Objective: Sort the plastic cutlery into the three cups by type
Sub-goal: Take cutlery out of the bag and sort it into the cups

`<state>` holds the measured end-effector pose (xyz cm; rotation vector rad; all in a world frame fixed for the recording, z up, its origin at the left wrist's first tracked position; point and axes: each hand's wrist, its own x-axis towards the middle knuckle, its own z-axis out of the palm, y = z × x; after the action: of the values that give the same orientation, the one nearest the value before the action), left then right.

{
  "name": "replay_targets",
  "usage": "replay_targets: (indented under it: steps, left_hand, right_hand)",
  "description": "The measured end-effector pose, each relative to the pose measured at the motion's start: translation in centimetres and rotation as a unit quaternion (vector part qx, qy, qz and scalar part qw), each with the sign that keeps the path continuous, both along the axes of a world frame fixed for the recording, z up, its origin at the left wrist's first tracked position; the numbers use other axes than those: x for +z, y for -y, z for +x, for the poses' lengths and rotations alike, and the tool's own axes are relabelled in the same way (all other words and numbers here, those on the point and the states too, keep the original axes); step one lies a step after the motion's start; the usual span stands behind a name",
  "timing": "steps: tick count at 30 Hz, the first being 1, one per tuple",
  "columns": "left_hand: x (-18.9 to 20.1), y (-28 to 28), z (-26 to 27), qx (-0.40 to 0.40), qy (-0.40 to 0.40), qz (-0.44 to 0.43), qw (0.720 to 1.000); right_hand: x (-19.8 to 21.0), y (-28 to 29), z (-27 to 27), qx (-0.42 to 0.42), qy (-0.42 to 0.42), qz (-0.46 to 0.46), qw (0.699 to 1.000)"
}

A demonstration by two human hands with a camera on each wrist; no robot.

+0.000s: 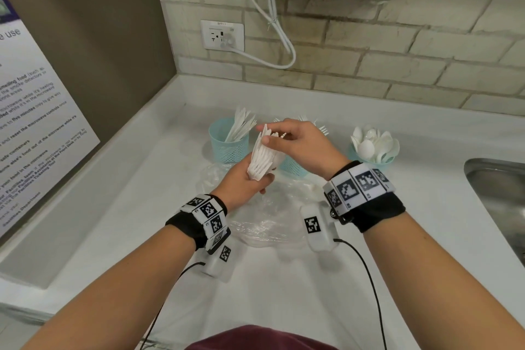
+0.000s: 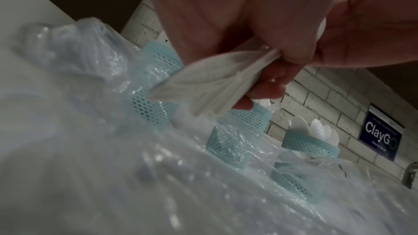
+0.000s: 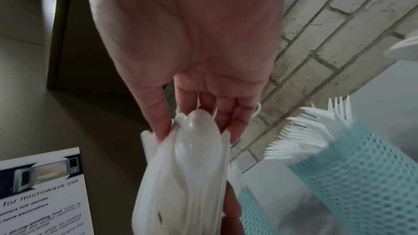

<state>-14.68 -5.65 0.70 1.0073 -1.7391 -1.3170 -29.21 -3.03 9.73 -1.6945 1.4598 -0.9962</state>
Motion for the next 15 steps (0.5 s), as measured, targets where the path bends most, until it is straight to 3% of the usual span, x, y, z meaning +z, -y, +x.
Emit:
replay_targets:
  steps: [5,15]
  left_hand:
    - [0.5,-0.6,0.1,0.009,0.012,0.016,1.000]
    - [1.8,-0.9,0.0,0.022,-0.032,-0.001,0.999]
  right_hand:
    - [1.1,0.3,-0.4,0.020,0.033,0.065,0.997]
    - [2.2,0.9,-0.6,-0.071,0.173,0.116,0.975]
